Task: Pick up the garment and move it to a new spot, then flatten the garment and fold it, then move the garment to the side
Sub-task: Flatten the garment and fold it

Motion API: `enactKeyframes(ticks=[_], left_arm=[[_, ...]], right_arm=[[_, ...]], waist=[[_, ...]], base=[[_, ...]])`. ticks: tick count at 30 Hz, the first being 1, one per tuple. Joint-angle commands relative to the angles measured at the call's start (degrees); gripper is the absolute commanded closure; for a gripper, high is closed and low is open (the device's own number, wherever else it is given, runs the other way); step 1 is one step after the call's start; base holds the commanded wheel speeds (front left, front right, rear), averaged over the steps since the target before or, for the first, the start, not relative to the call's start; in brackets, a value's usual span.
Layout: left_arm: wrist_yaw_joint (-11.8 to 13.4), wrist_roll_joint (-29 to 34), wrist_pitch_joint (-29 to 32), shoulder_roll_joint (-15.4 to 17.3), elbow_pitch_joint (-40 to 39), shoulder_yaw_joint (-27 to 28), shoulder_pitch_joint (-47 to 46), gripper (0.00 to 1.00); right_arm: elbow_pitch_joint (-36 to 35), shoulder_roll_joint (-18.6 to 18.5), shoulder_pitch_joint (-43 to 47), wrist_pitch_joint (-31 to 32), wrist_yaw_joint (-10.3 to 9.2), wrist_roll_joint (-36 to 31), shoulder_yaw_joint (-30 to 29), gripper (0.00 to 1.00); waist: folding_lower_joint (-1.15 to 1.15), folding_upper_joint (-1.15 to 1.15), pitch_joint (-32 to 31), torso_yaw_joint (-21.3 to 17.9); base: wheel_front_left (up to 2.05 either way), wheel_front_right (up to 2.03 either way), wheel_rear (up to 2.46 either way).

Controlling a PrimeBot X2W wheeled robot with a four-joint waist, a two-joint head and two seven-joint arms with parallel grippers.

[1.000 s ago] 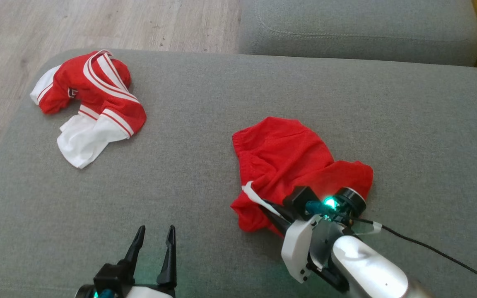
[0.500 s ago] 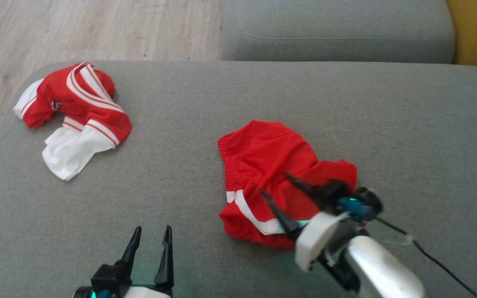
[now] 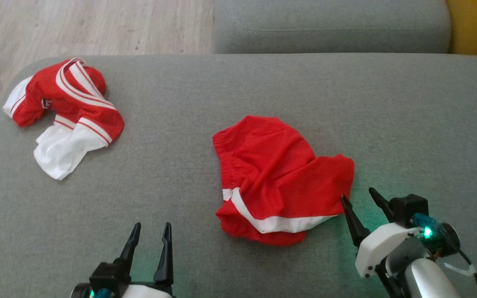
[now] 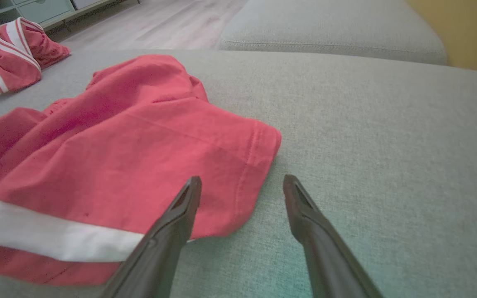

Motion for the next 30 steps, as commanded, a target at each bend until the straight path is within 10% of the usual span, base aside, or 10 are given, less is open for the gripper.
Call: enactKeyframes(ticks=[1, 13, 14, 16, 17, 30], left_arm=[[0.23, -0.26, -0.25, 0.67, -1.75, 1.52, -2.21, 0.00], [0.21, -0.33, -0.31, 0.73, -1.29, 1.14, -3.57, 0.00], [0.23, -0.35, -0.33, 0.73, -1.25, 1.12, -3.62, 0.00], [0.29, -0.39, -0.37, 0.72, -1.16, 1.10, -3.67, 0.00], [0.33, -0.42, -0.39, 0.72, -1.12, 1.10, -3.67, 0.00], [0.75, -0.91, -0.71, 0.72, -1.21, 1.28, -2.78, 0.00]], right_arm=[[-0.29, 0.48, -2.40, 0.19, 0.21, -0.85, -0.04, 0.00], [13.29, 1.48, -8.51, -0.12, 0.21, -0.58, 1.65, 0.00], [14.19, 1.52, -8.97, -0.04, 0.21, -0.28, 2.19, 0.50], [15.60, 1.57, -9.74, -0.08, 0.21, 0.36, 2.99, 0.94], [16.12, 1.58, -10.03, -0.20, 0.21, 0.54, 3.22, 1.00], [10.71, 1.32, -7.97, -0.77, 0.21, -3.95, -9.94, 1.00]], waist=[[0.00, 0.00, 0.80, 0.74], [0.00, 0.00, 2.90, 3.38], [0.00, 0.00, 2.95, 3.44], [0.00, 0.00, 2.95, 3.48], [0.00, 0.00, 2.91, 3.46], [0.00, 0.00, 1.98, 1.35]], base=[[0.00, 0.00, 0.00], [0.00, 0.00, 0.00], [0.00, 0.00, 0.00], [0.00, 0.00, 0.00], [0.00, 0.00, 0.00], [0.00, 0.00, 0.00]])
